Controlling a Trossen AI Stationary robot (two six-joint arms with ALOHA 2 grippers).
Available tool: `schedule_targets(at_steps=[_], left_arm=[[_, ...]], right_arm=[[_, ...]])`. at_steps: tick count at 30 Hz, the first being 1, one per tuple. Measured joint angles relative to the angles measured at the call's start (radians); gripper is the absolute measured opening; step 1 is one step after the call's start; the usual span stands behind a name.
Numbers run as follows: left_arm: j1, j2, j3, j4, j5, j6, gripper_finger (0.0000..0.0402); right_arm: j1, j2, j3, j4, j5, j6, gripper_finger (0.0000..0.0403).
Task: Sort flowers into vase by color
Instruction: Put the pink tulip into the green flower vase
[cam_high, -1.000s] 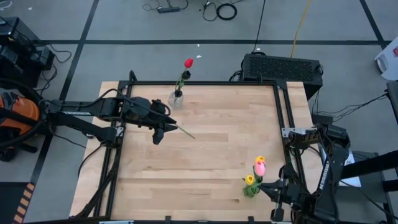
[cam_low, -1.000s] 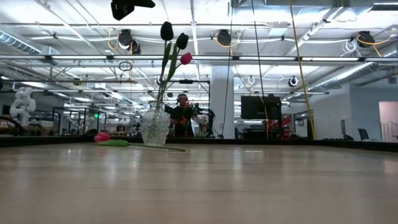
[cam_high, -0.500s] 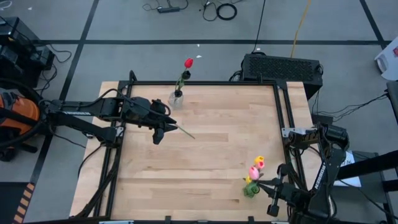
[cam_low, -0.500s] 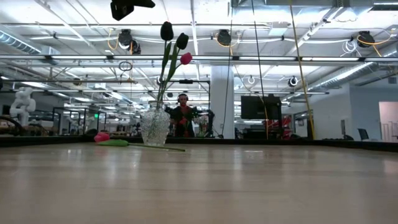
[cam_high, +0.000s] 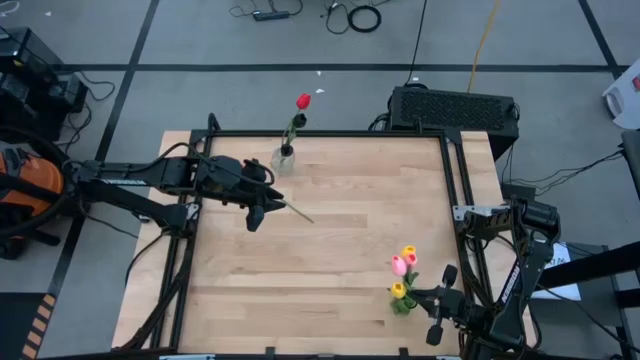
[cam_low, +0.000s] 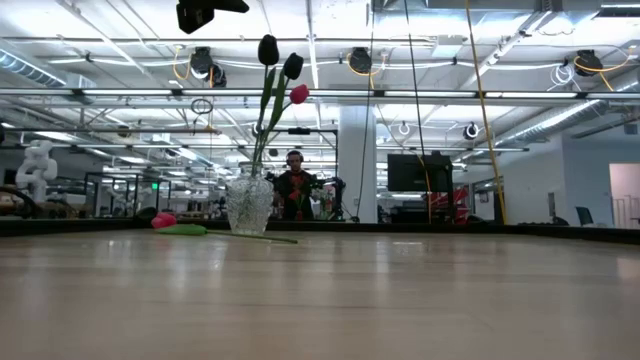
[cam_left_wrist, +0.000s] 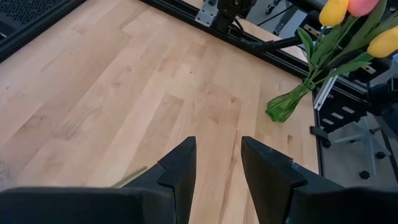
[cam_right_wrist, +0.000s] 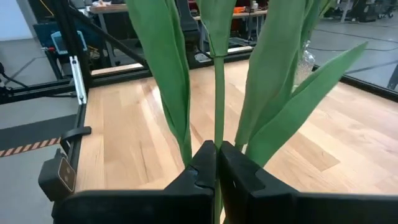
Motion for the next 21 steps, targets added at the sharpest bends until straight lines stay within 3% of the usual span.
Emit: schedule_targets(at_steps=[9,14,21], left_arm=[[0.000,0.000,0.000,0.000,0.000,0.000,0.0134],[0.000,0.000,0.000,0.001,0.000,0.000,0.0134],[0.000,0.000,0.000,0.001,0.000,0.000,0.0134]], right_arm=[[0.002,0.000,0.004,0.078,-0.003,-0.081,0.0002],[0.002,0.000,0.030,0.075,-0.007,-0.109,0.0026],[0.005,0.000,0.095,0.030,-0.148,-0.160,0.0065]])
